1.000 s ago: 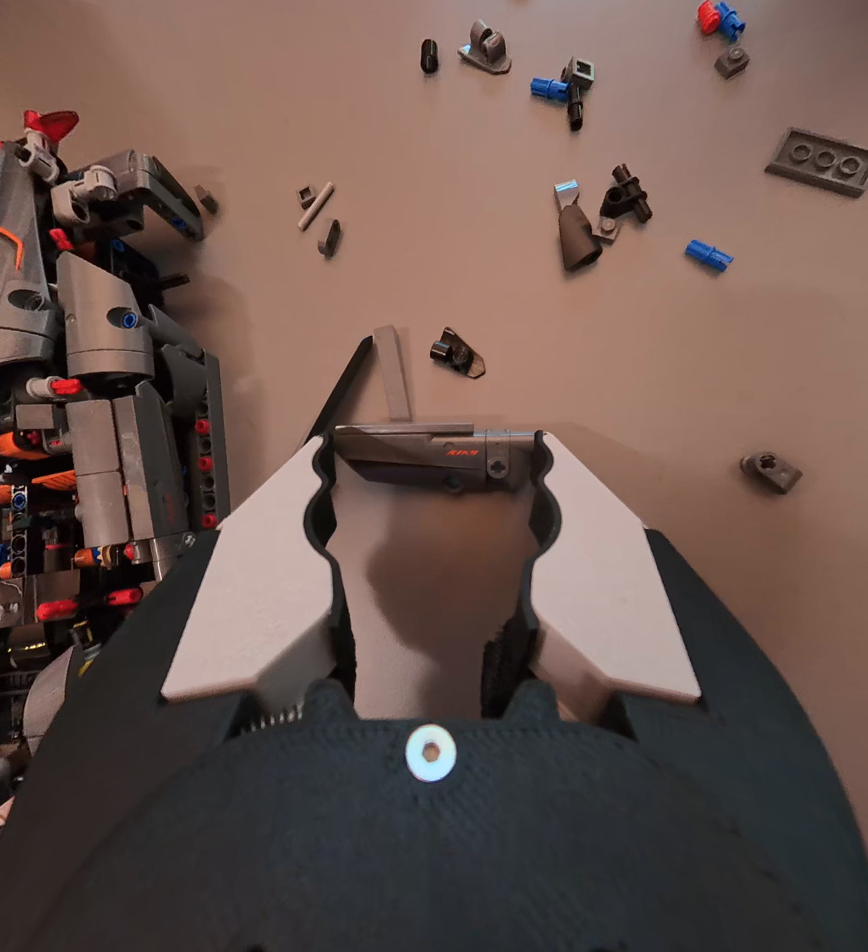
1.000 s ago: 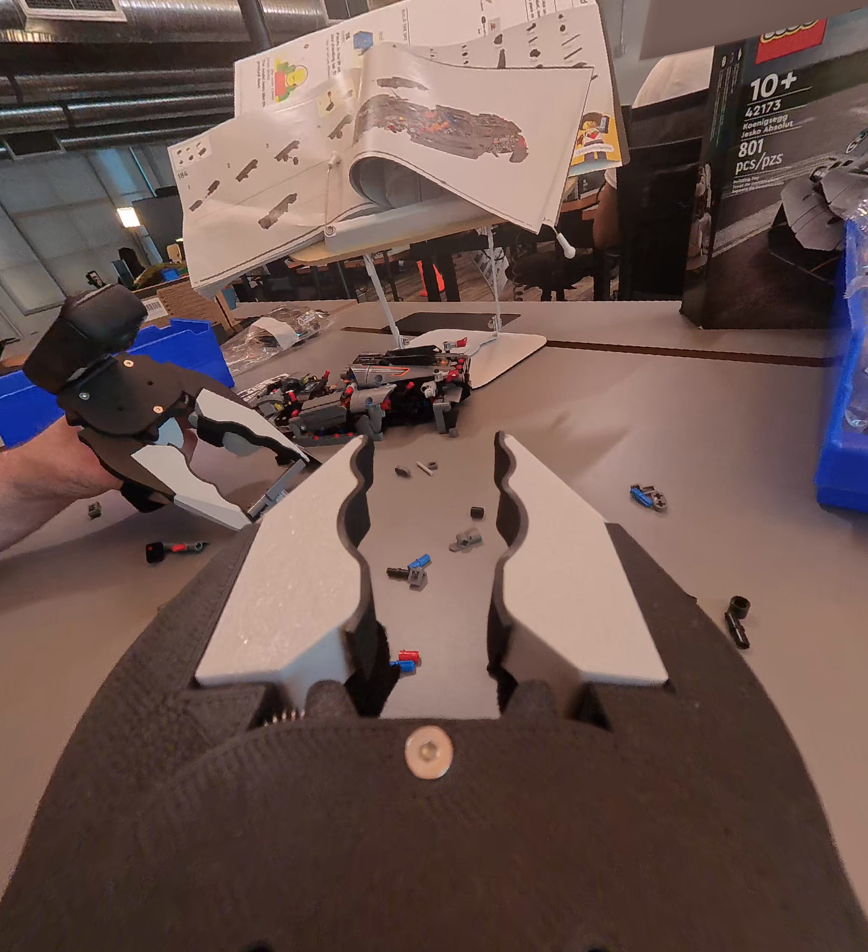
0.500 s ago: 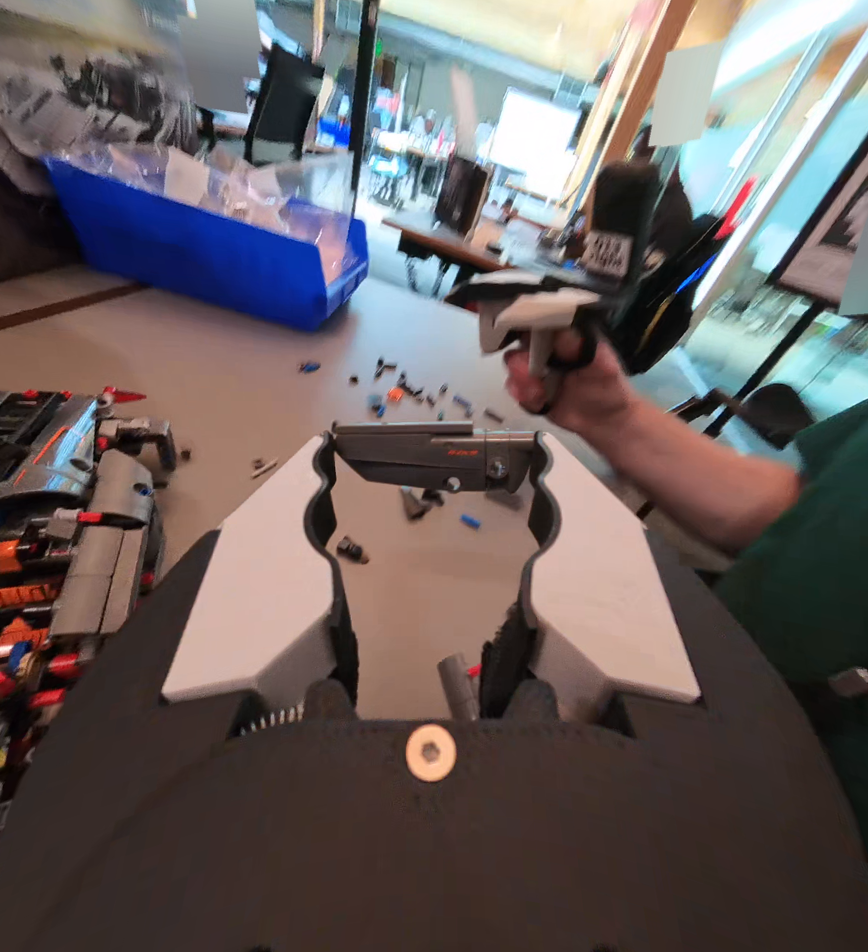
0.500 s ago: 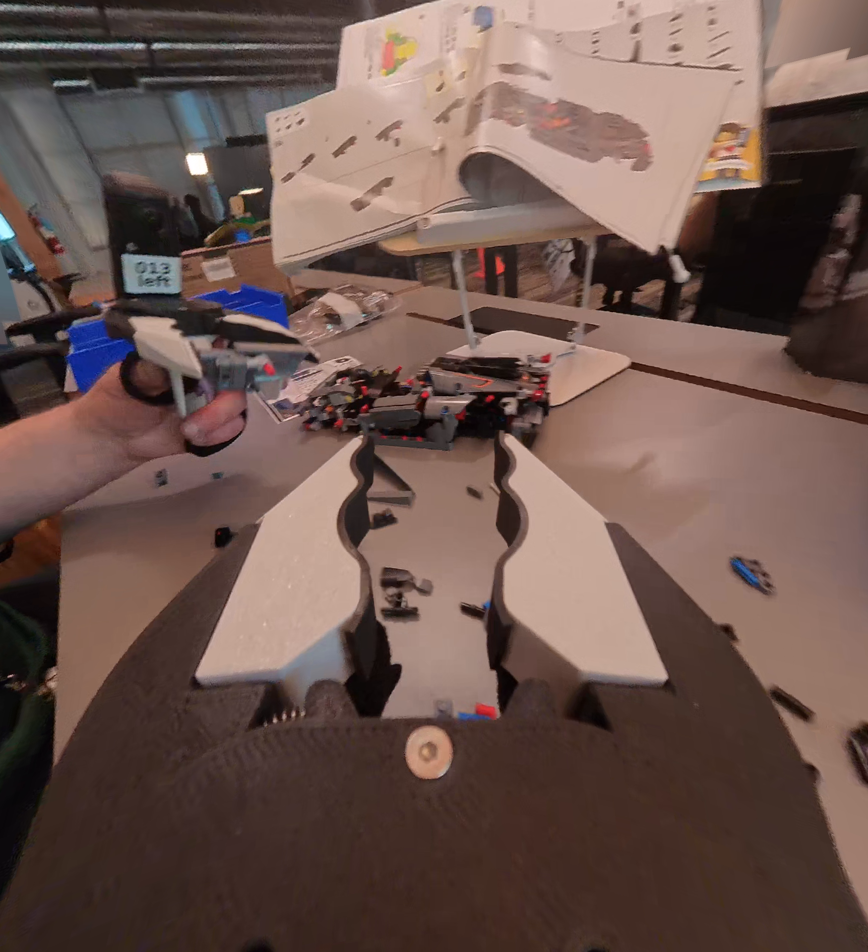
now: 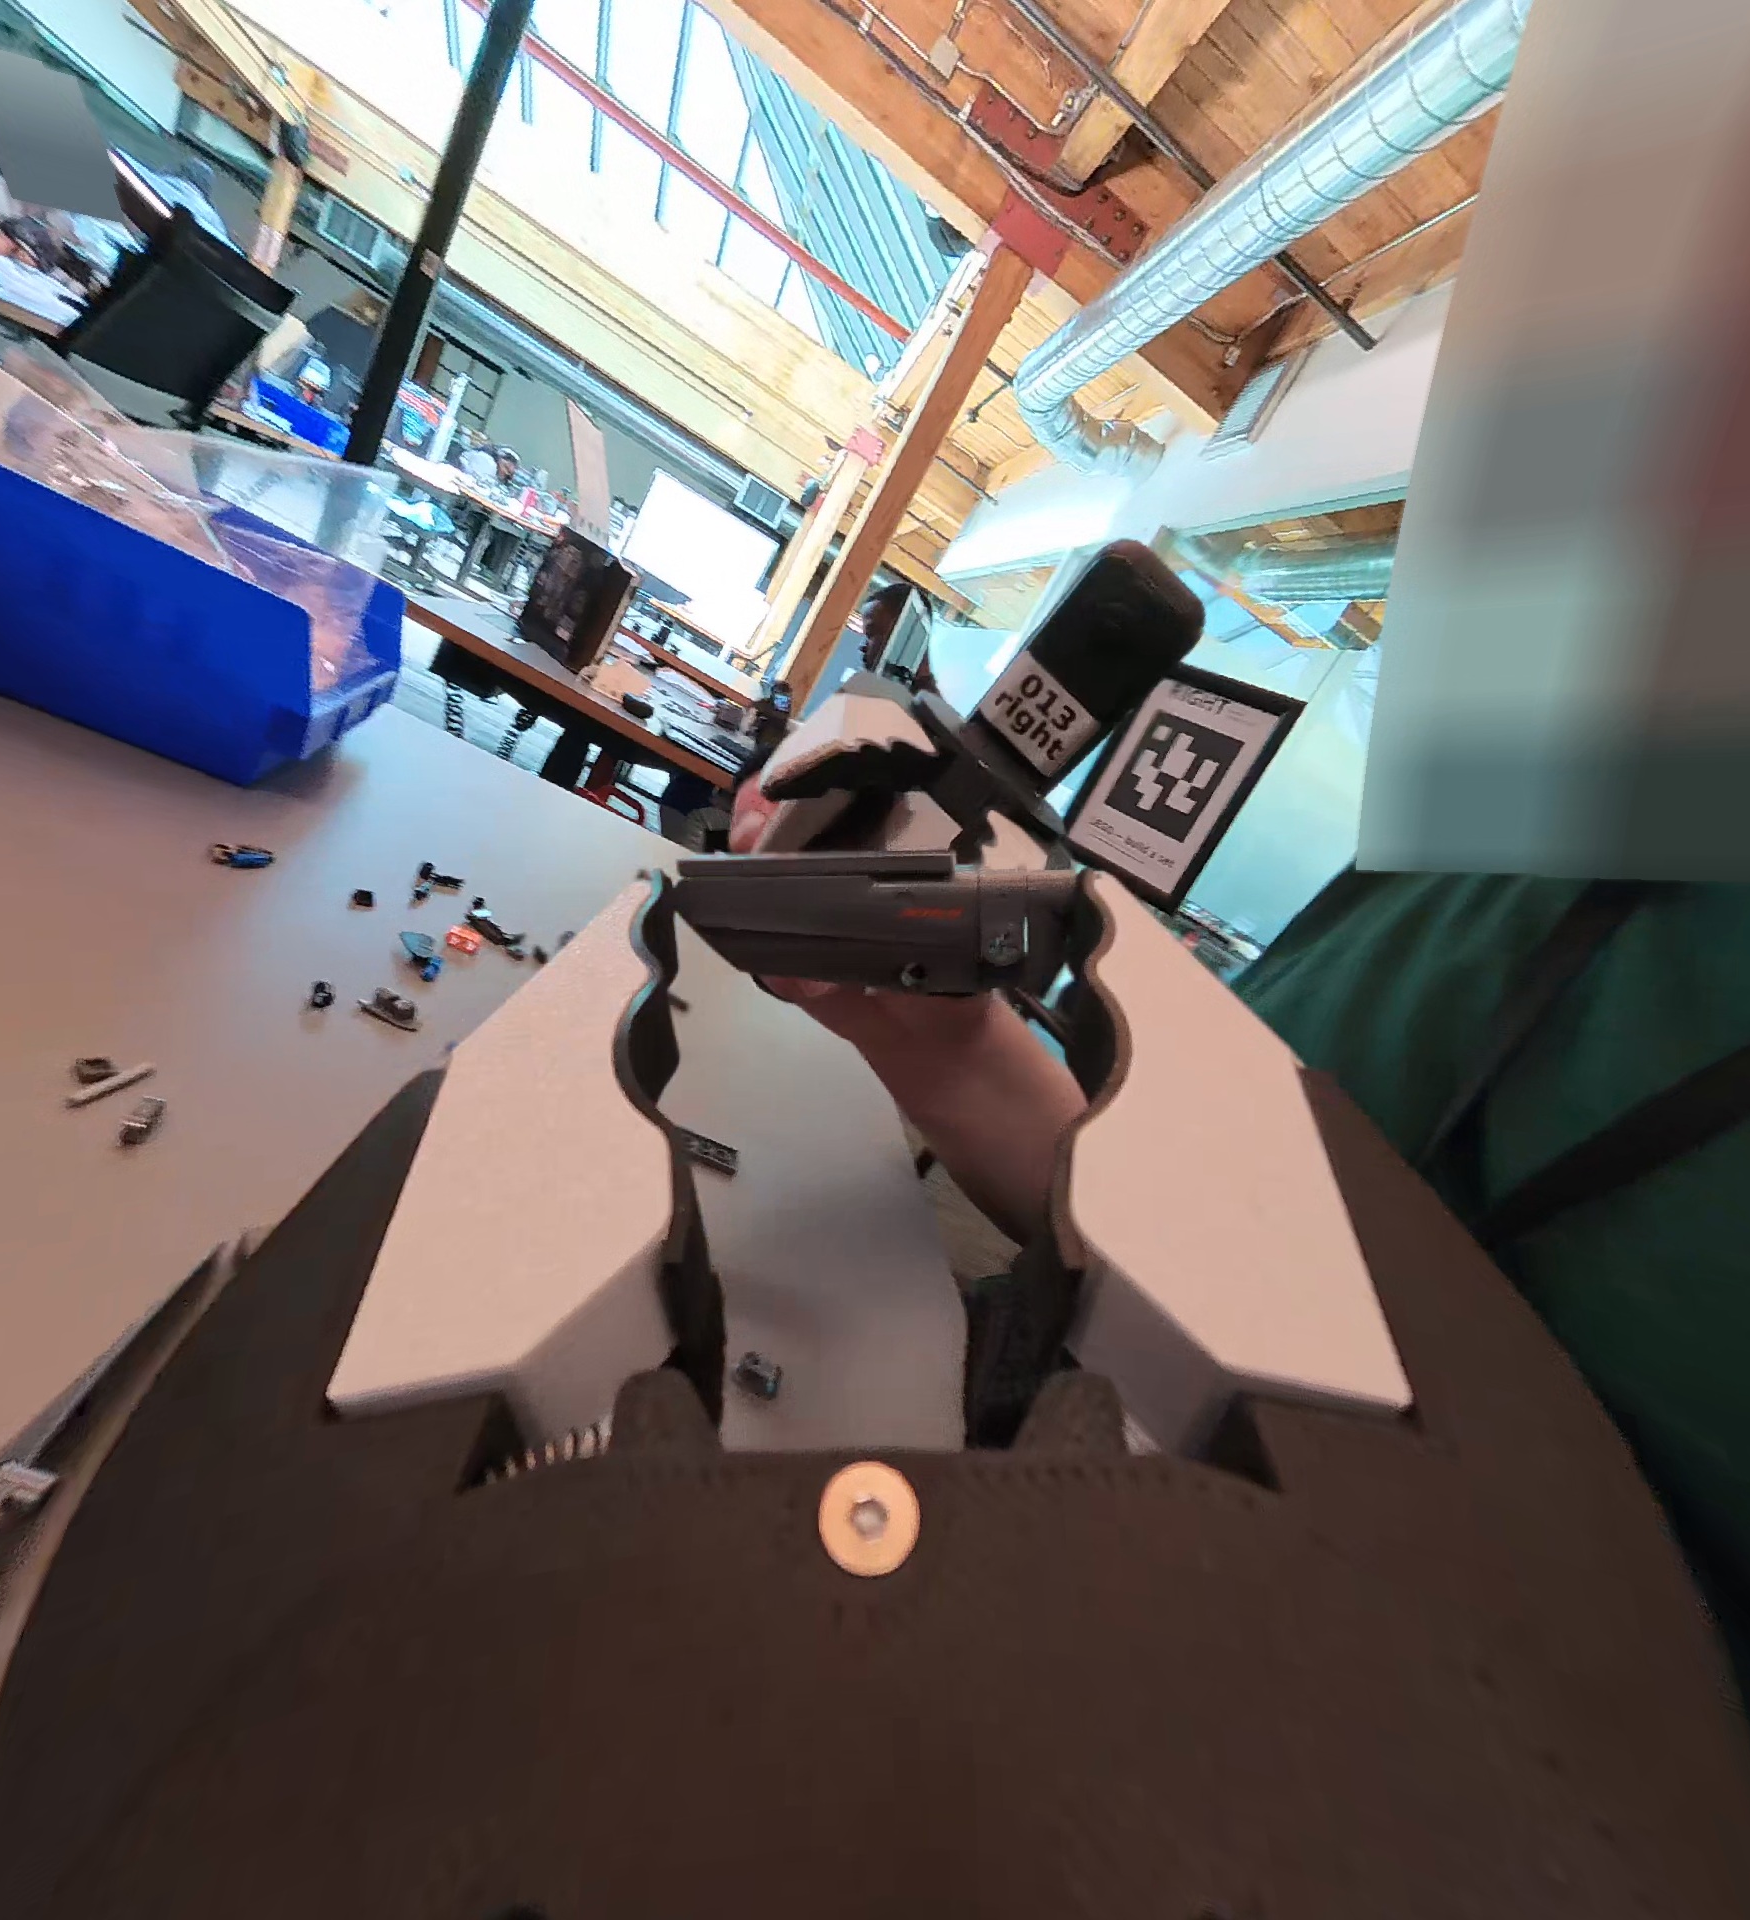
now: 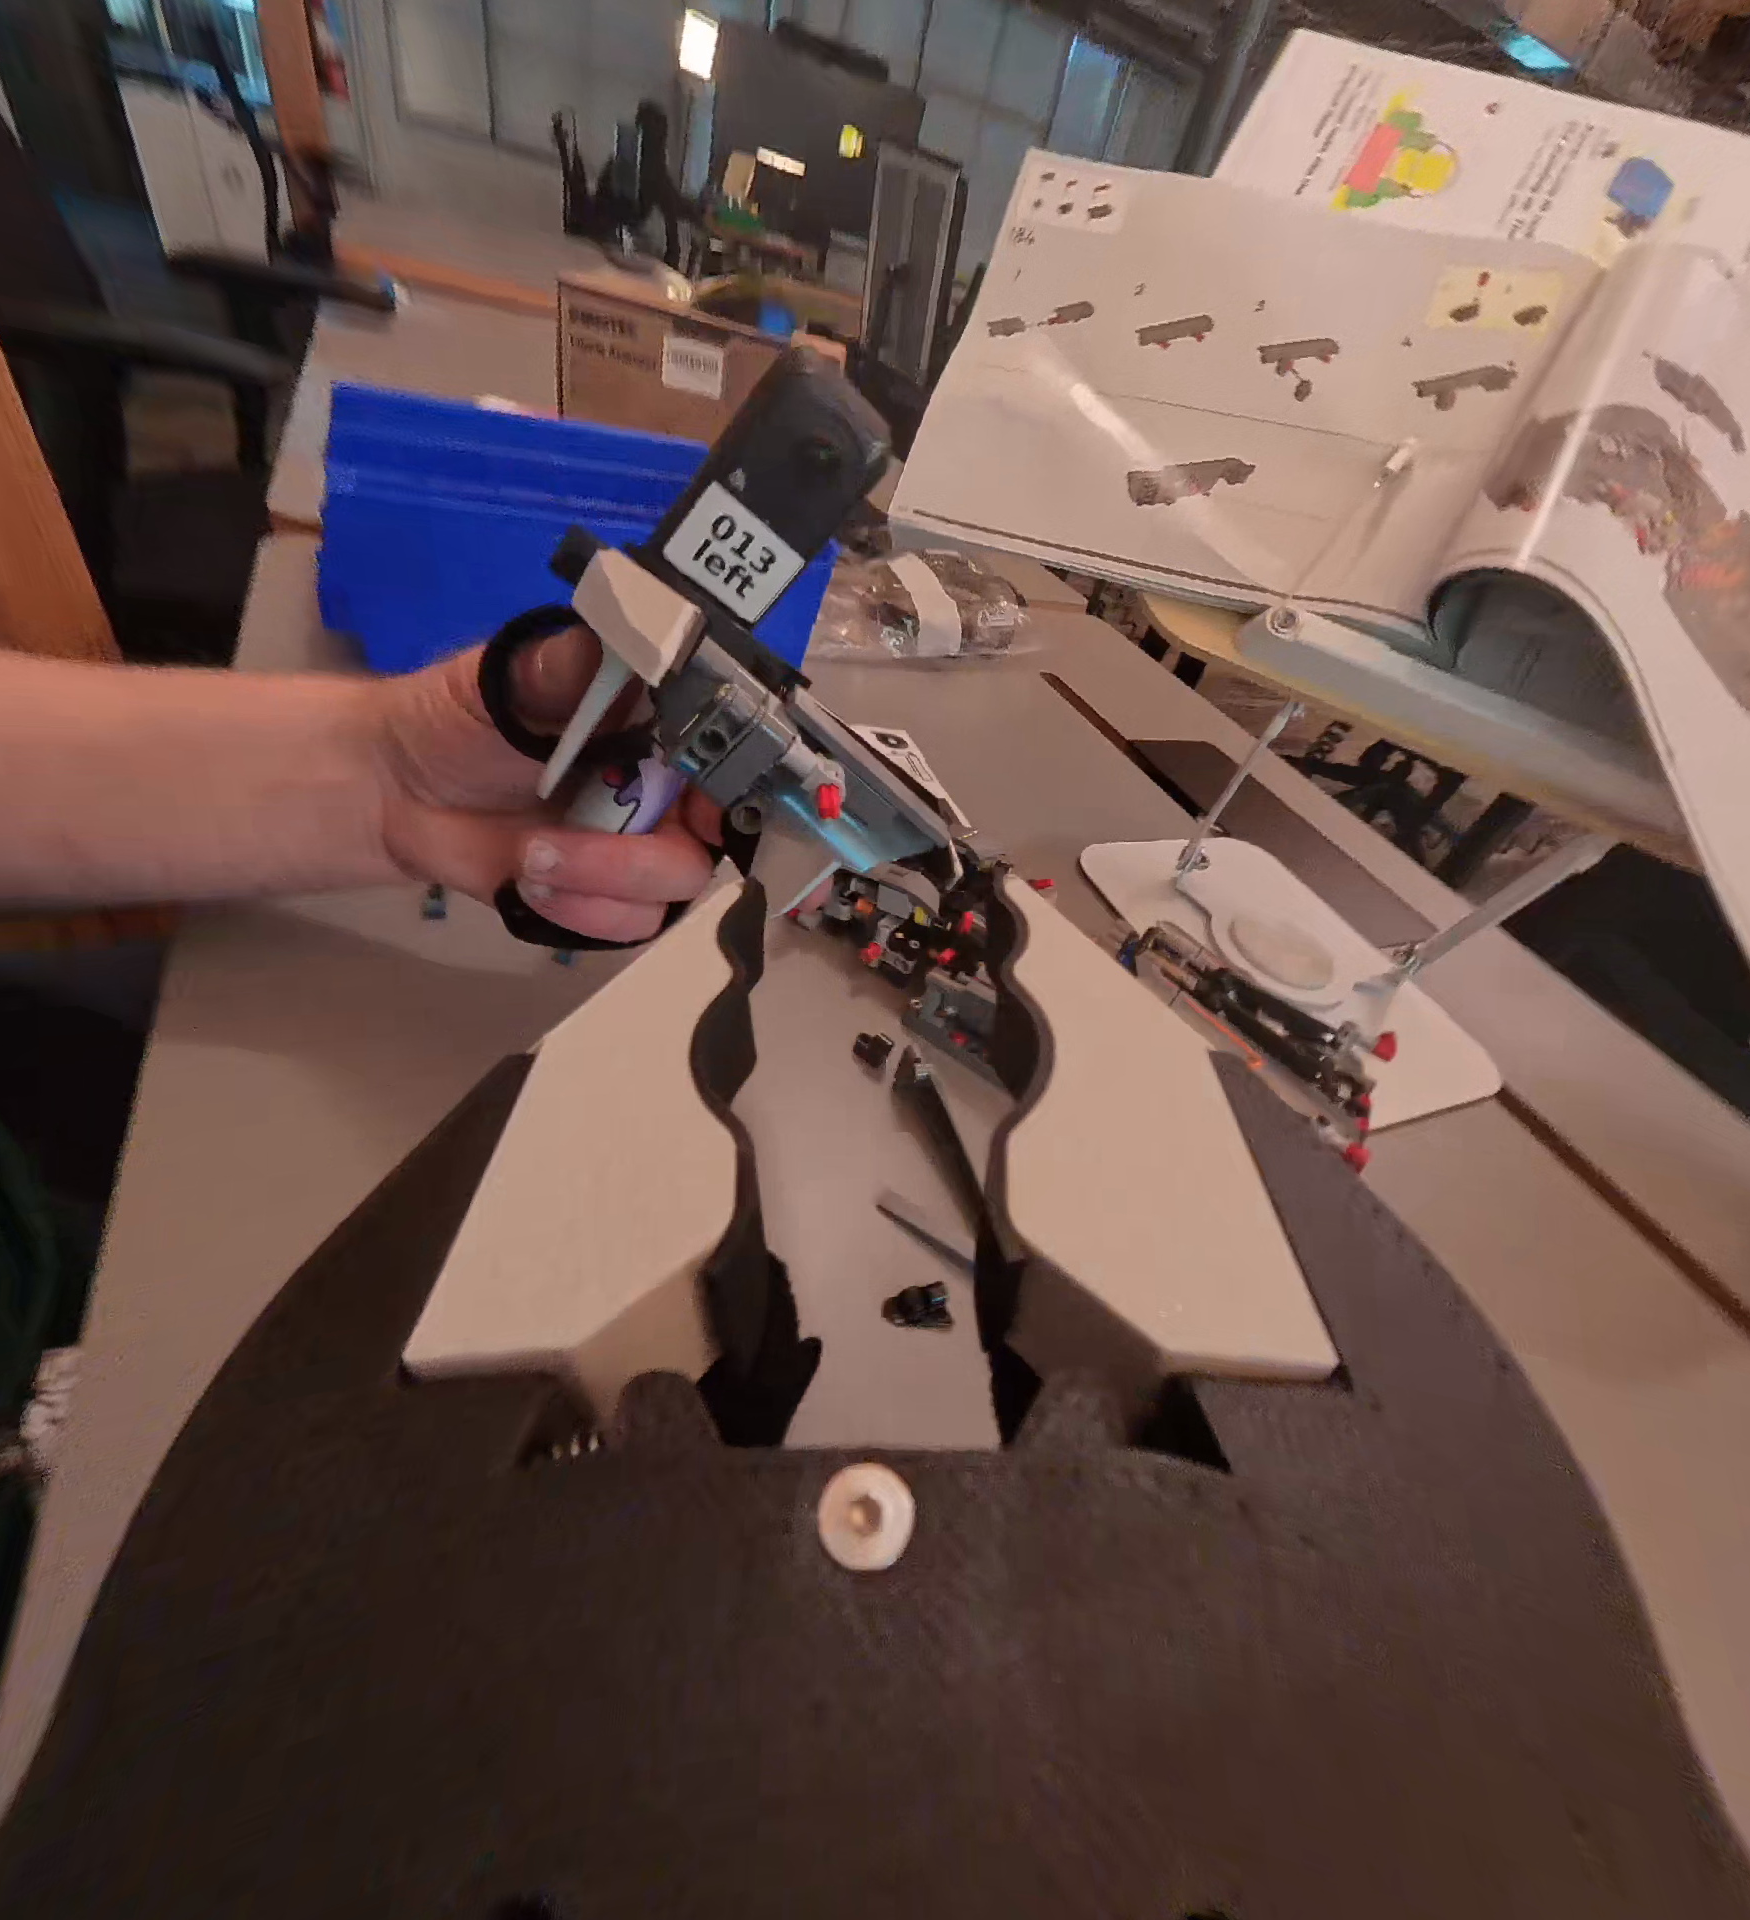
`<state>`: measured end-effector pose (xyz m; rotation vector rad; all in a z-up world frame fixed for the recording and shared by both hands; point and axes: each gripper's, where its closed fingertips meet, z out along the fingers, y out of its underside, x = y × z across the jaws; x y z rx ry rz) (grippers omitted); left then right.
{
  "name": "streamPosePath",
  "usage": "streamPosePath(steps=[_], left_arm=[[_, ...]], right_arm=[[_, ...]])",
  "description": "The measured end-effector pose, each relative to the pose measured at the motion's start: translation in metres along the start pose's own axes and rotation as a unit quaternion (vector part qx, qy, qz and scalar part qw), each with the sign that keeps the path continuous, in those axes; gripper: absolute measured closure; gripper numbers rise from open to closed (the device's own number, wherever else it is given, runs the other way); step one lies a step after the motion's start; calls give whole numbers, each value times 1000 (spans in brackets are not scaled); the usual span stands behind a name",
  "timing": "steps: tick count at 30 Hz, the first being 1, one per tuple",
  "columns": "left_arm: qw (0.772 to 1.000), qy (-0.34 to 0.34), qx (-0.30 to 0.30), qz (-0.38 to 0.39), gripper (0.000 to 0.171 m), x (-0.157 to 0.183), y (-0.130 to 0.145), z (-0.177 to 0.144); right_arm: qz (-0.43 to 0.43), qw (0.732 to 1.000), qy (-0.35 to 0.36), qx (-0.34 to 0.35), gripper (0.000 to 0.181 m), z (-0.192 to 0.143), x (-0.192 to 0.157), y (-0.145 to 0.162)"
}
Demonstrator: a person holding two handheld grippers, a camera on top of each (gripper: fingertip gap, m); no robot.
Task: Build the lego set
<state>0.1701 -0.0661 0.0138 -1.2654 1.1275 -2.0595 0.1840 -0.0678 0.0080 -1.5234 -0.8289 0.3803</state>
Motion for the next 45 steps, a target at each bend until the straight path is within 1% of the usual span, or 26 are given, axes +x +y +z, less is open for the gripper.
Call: streamPosePath(steps=[2,5,10,13,15,16,24,28,31,33,36,40,45], left_arm=[[1000,13,-8,-22,98,2,2,0],[999,21,-9,-39,98,3,1,1],[997,45,-2,-59,98,10,0,3],[996,53,-12,-74,98,11,5,5],[994,59,-14,-88,98,10,8,6],[994,58,-11,-95,98,9,9,7],[988,89,8,-125,98,9,5,7],[985,106,17,-136,98,11,2,7],[984,112,12,-140,98,11,4,7],[982,119,13,-145,98,12,4,7],[981,126,4,-147,98,12,6,7],[981,133,-16,-140,99,15,8,4],[976,156,-81,-129,98,25,20,2]], right_arm=[[-50,999,-1,-19,133,11,-6,1],[-97,995,-15,-19,119,25,-16,-2],[-165,985,-2,-52,128,44,-18,7],[-180,982,13,-49,141,48,-13,7],[-178,983,19,-49,157,48,-9,7],[-177,983,22,-49,162,47,-6,7],[-177,983,19,-44,169,47,-3,5],[-174,984,17,-36,169,48,-3,2],[-157,987,2,-21,157,48,-6,-2],[-162,986,-5,-25,161,48,-9,0],[-145,988,-35,-22,158,47,-16,1],[-115,990,-84,2,154,41,-25,-4],[-89,985,-148,10,155,35,-38,-2]])
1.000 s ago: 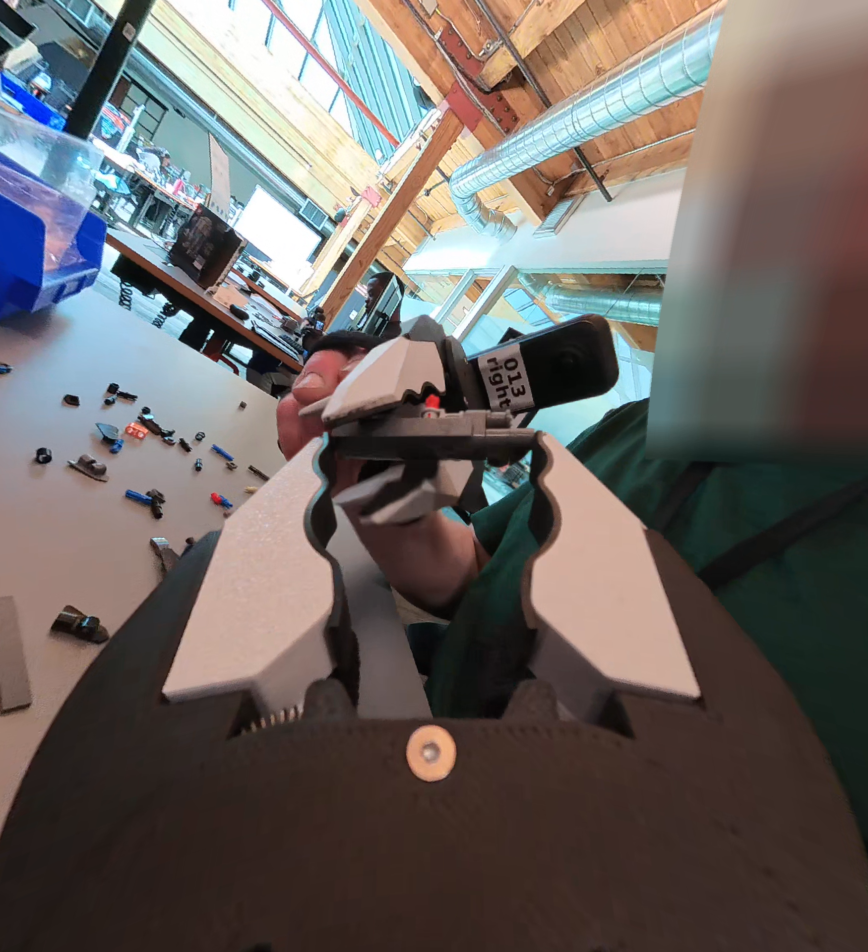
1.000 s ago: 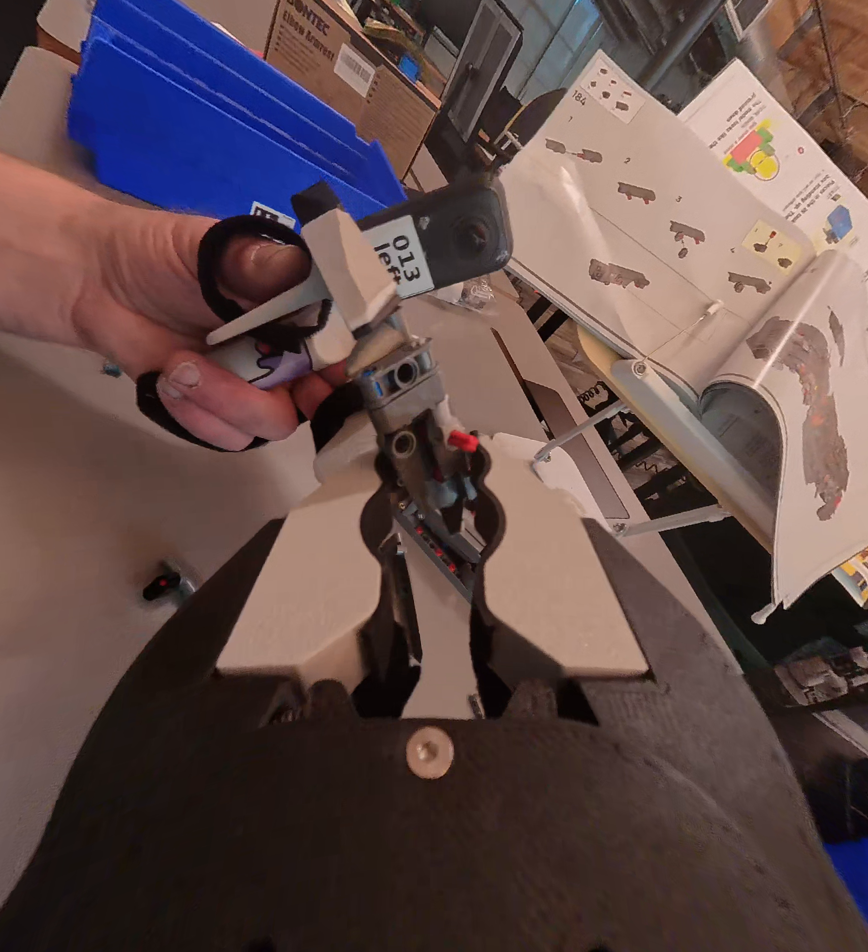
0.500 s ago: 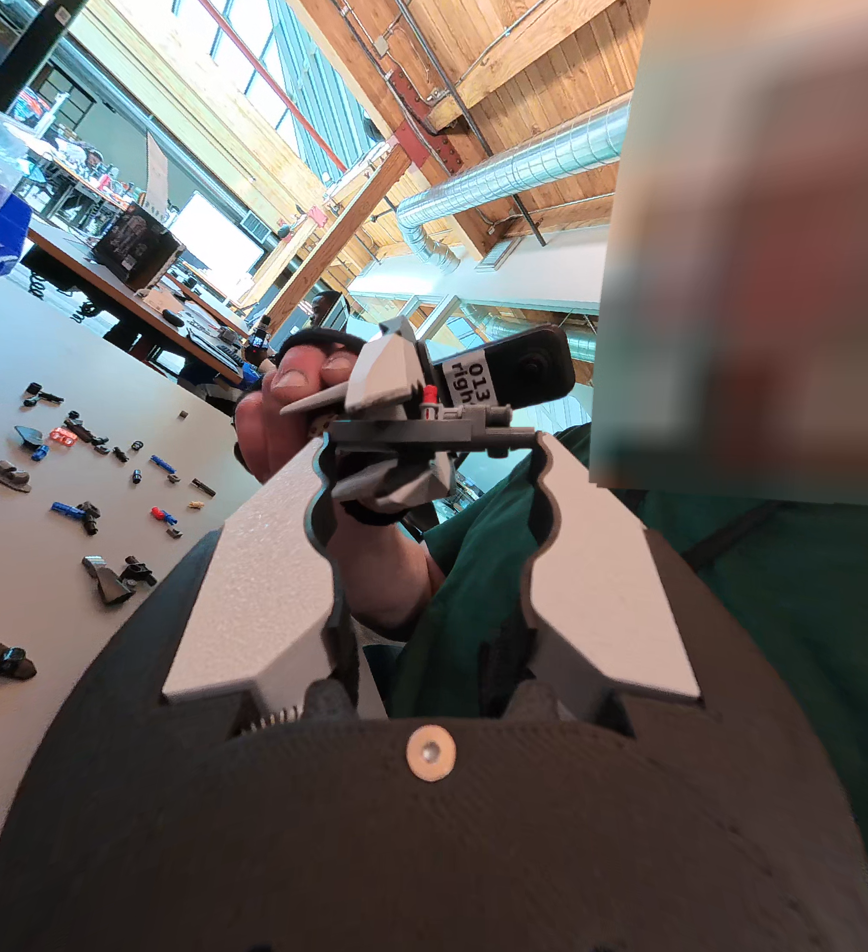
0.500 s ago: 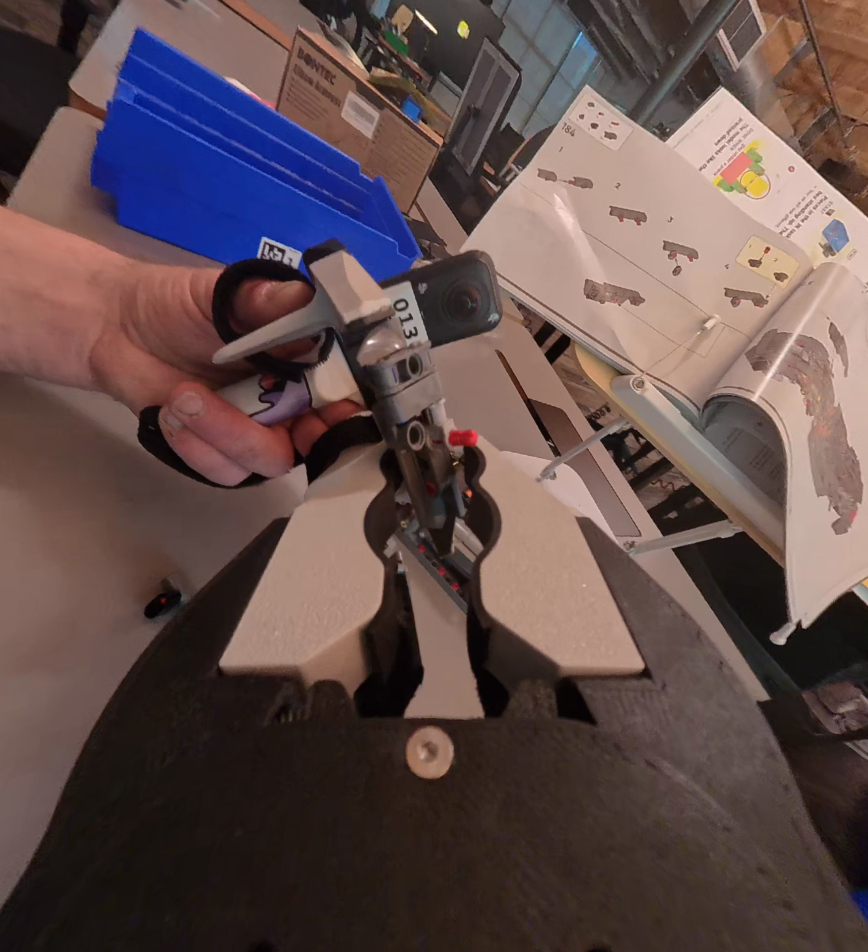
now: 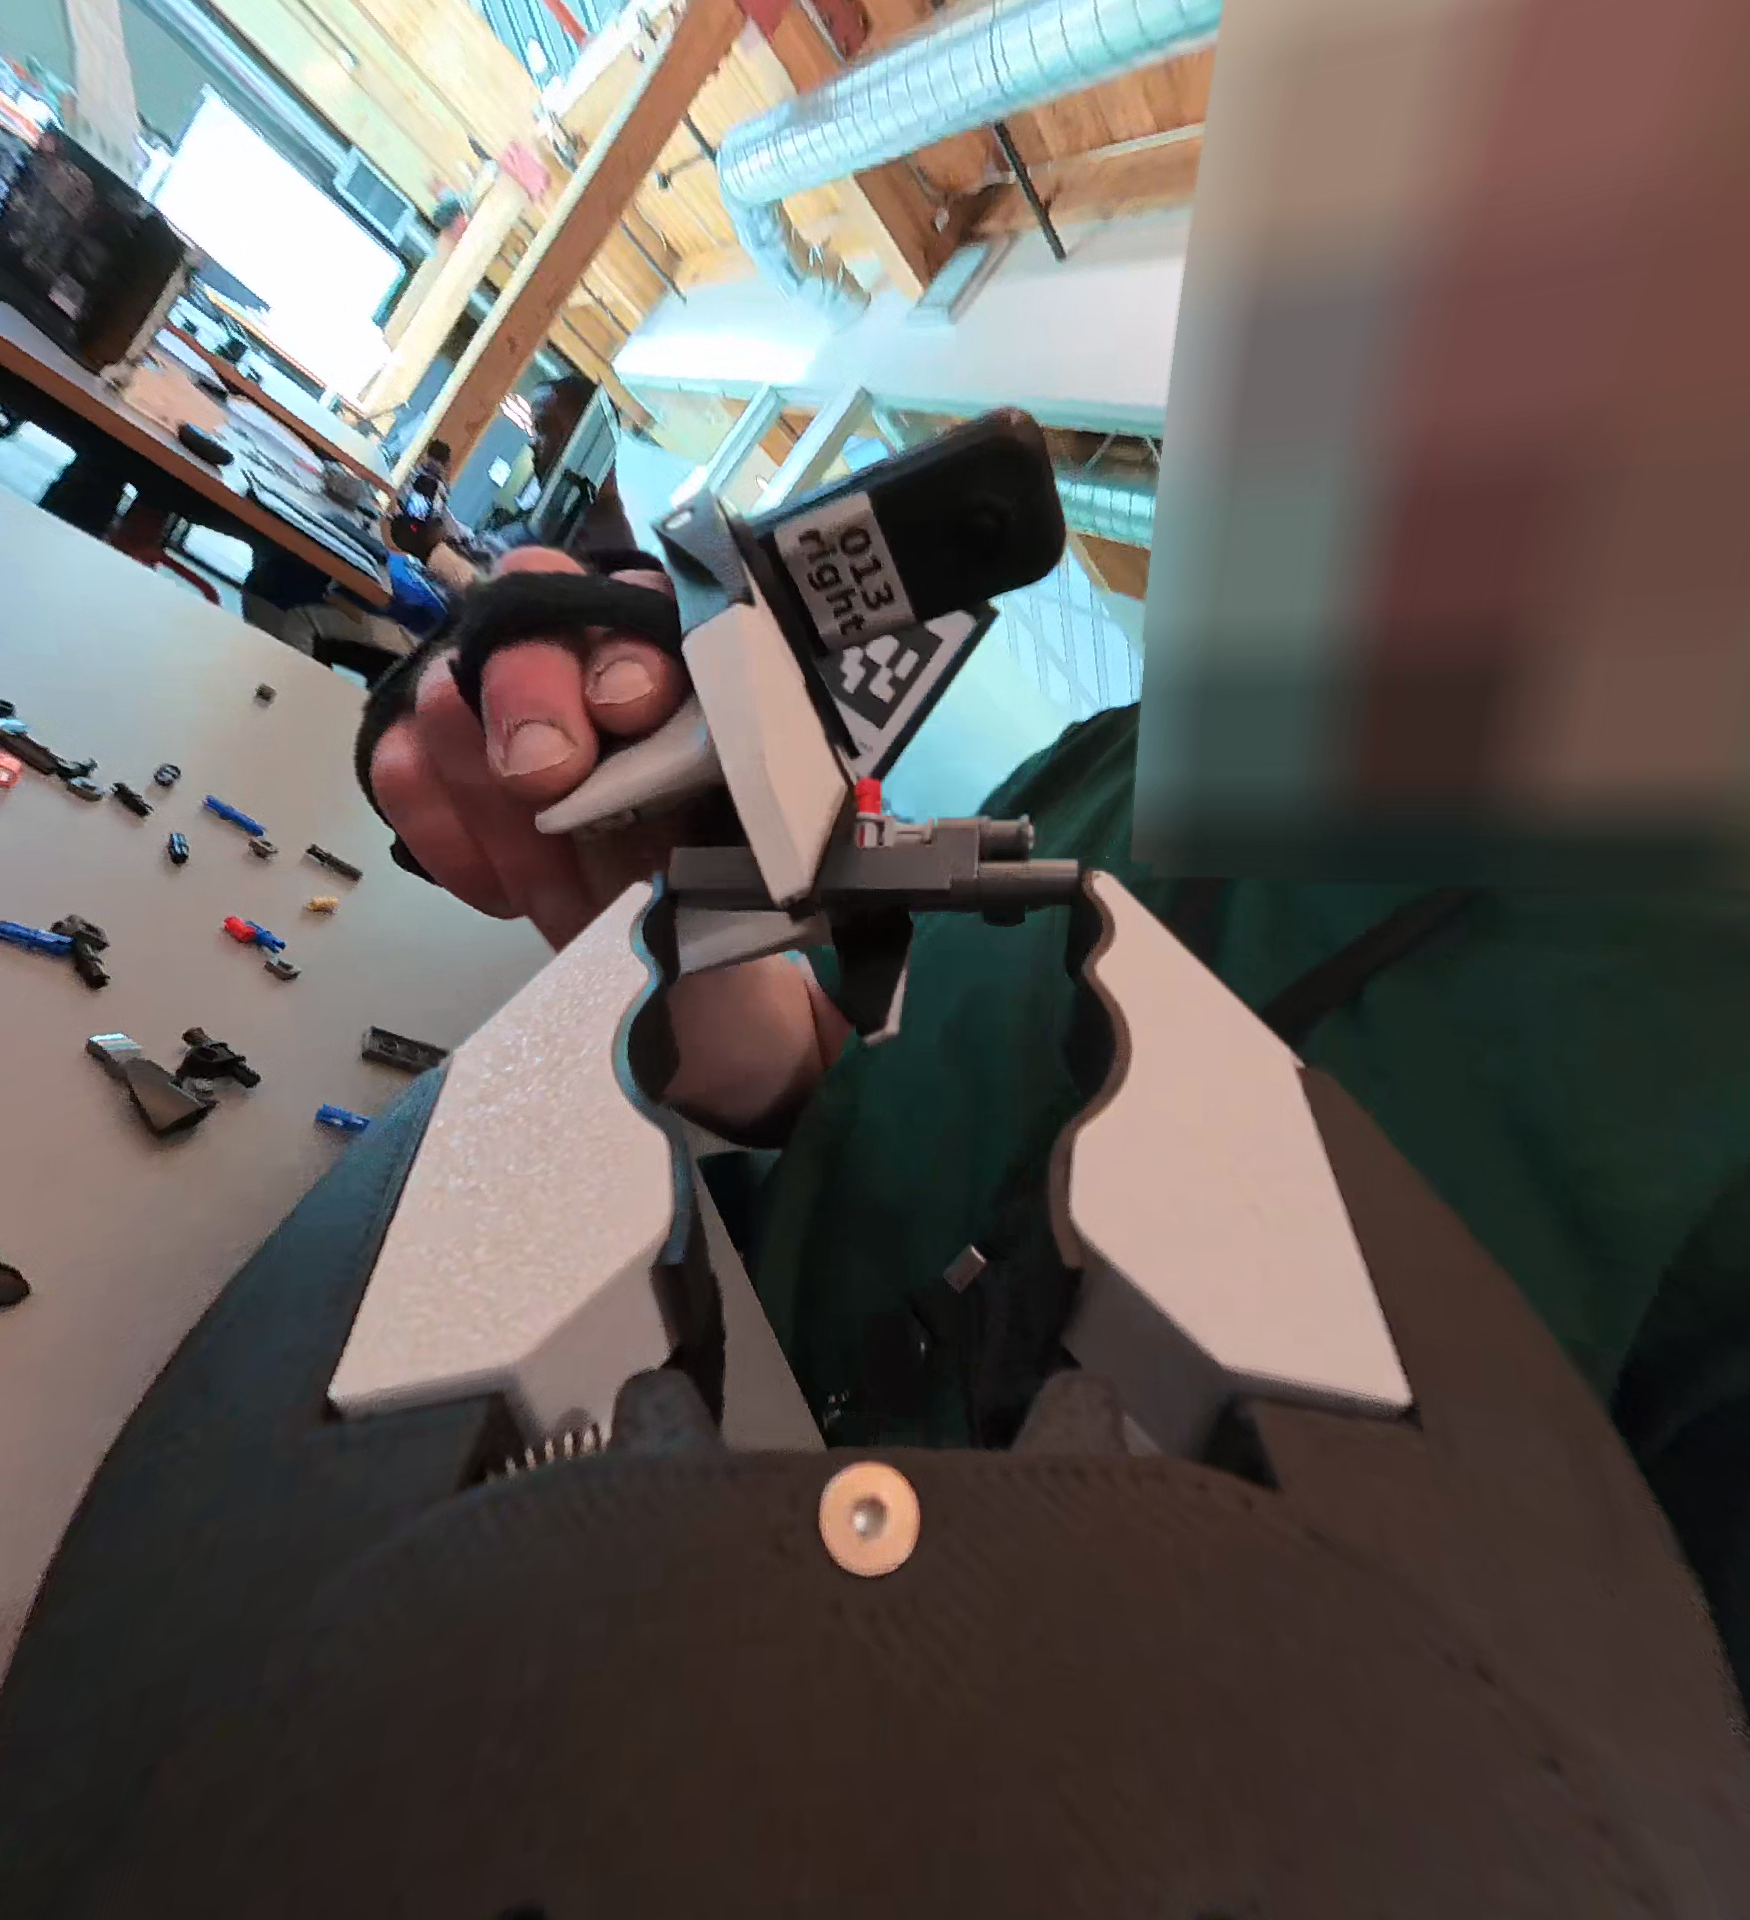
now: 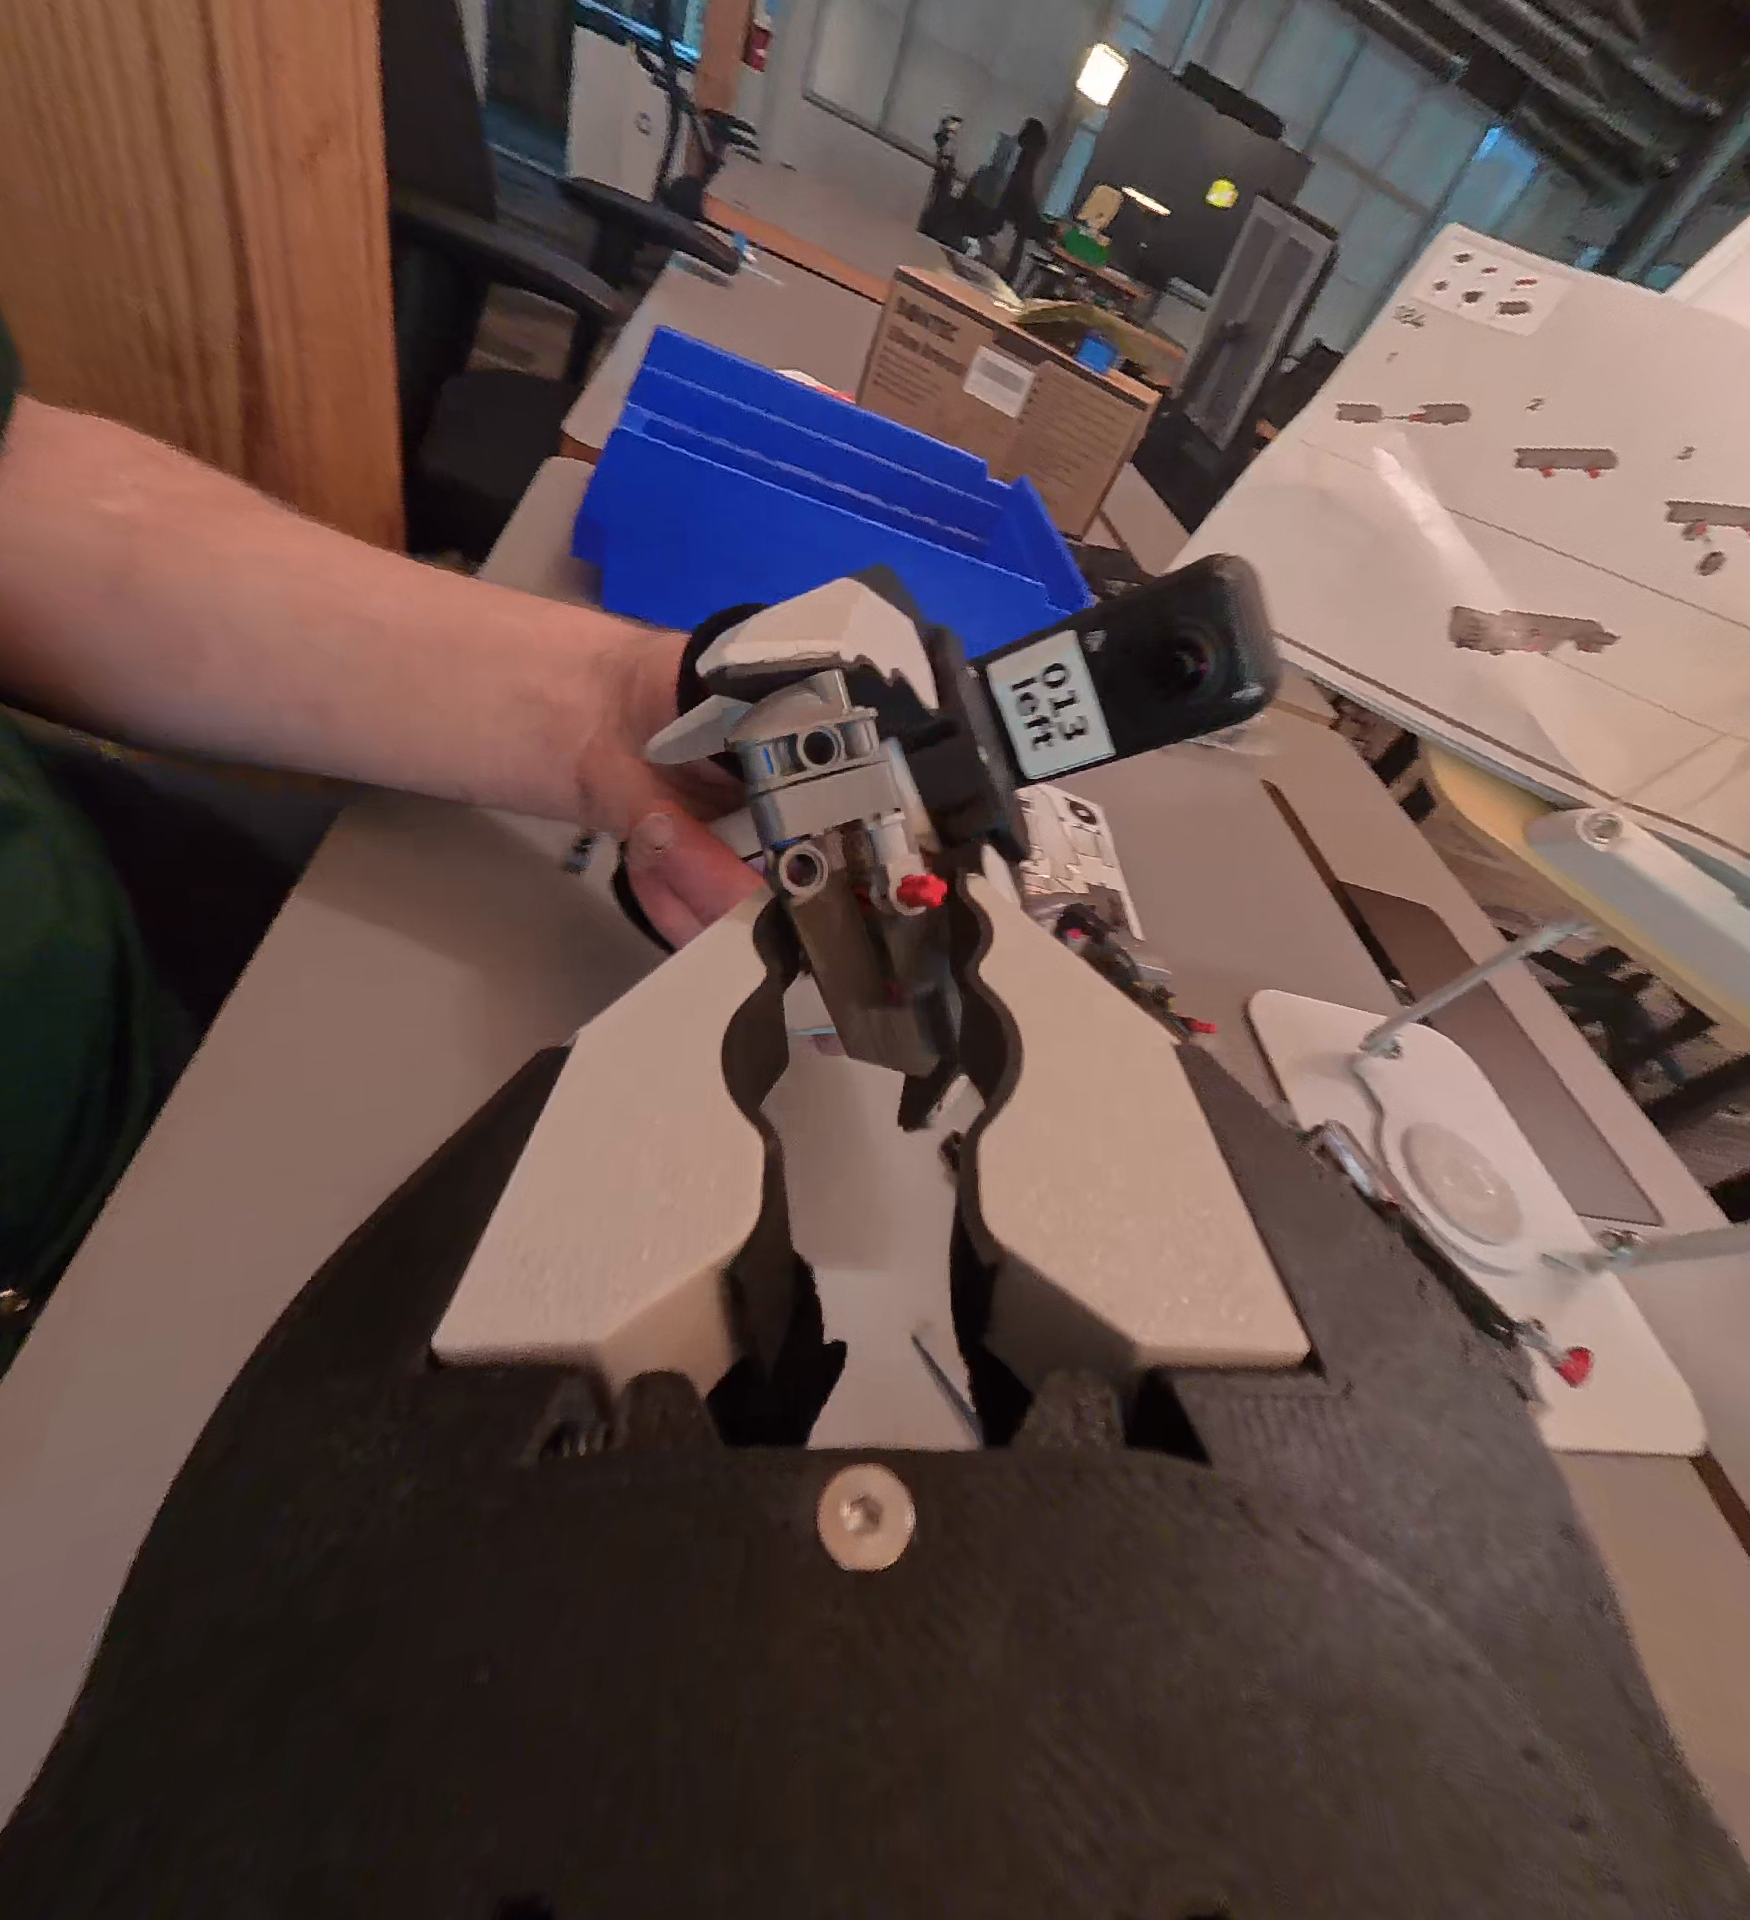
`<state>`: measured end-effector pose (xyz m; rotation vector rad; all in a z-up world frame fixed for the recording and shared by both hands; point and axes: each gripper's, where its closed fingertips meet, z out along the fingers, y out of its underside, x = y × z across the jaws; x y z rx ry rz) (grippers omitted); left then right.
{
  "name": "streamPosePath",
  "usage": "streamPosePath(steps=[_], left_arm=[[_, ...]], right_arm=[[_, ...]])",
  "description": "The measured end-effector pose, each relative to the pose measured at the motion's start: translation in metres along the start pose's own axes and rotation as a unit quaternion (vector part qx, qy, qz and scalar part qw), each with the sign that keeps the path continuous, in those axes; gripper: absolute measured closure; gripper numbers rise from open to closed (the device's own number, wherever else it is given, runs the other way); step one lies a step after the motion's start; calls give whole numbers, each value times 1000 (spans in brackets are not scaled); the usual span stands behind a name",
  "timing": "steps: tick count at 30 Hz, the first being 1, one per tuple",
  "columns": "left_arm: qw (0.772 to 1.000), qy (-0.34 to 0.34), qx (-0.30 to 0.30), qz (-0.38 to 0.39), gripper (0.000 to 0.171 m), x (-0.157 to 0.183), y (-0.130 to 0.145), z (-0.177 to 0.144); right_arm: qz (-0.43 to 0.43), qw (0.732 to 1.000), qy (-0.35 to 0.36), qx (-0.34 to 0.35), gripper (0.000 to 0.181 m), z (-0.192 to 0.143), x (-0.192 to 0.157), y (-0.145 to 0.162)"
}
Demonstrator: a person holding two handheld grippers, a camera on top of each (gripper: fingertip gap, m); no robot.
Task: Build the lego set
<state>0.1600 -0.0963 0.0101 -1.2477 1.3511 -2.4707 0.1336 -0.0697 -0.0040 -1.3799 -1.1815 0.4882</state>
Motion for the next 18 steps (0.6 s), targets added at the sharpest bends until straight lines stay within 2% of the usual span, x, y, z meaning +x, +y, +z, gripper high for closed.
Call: streamPosePath(steps=[6,10,18], left_arm=[[996,13,-83,0,98,4,18,1],[997,12,-82,-6,98,0,17,0],[999,3,-38,-17,101,-10,8,-5]], right_arm=[[20,998,-60,12,158,0,-17,1],[20,998,-52,11,160,0,-14,4],[28,999,-22,4,163,1,-3,13]])
